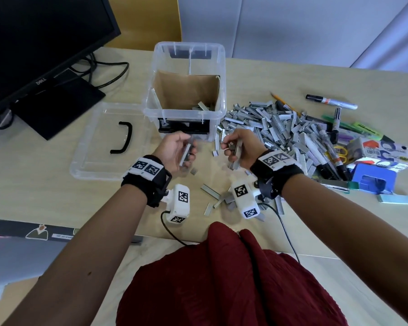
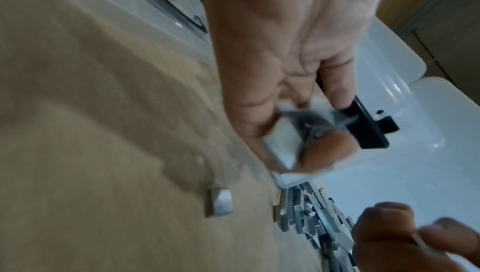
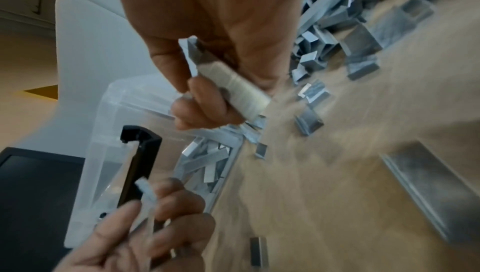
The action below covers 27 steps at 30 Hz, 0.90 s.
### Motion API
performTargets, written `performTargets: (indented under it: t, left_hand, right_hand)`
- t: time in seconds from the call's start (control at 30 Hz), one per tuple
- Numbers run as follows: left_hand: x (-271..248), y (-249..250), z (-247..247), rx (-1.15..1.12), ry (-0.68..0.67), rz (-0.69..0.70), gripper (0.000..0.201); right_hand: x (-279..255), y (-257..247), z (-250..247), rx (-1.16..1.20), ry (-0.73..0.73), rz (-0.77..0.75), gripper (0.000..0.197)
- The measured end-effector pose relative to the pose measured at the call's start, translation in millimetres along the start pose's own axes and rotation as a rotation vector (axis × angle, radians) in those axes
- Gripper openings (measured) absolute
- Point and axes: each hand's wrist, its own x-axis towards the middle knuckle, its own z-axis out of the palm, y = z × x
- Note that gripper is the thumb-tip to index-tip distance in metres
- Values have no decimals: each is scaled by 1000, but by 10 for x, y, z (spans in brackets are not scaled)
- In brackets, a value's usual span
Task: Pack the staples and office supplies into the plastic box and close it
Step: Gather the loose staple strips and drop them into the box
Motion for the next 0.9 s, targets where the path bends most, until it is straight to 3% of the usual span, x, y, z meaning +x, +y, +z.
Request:
performTargets:
  t: [0.1, 0.2, 0.33, 0.53, 0.73, 0.8, 0.9]
  left_hand:
    - [-68, 48, 14, 484, 114, 28, 32]
    - [-64, 18, -25, 918, 216, 75, 65]
    - [-2, -46, -94, 1364, 314, 122, 35]
    - [-26, -198, 22, 1740, 259, 82, 42]
    - [-41, -201, 85, 1863, 201, 120, 35]
    - [-101, -143, 115, 1799, 192, 100, 32]
    - [-233, 76, 258, 1451, 84, 139, 35]
  right_hand:
    - [82, 22, 82, -428, 108, -17, 32]
    - [187, 80, 180, -1058, 189, -114, 30]
    - [237, 95, 299, -1455, 239, -181, 29]
    - [230, 71, 375, -1531, 286, -192, 25]
    - [183, 120, 388, -1668, 275, -201, 22]
    - [219, 117, 357, -1612, 260, -190, 20]
    - [283, 81, 225, -1391, 197, -105, 18]
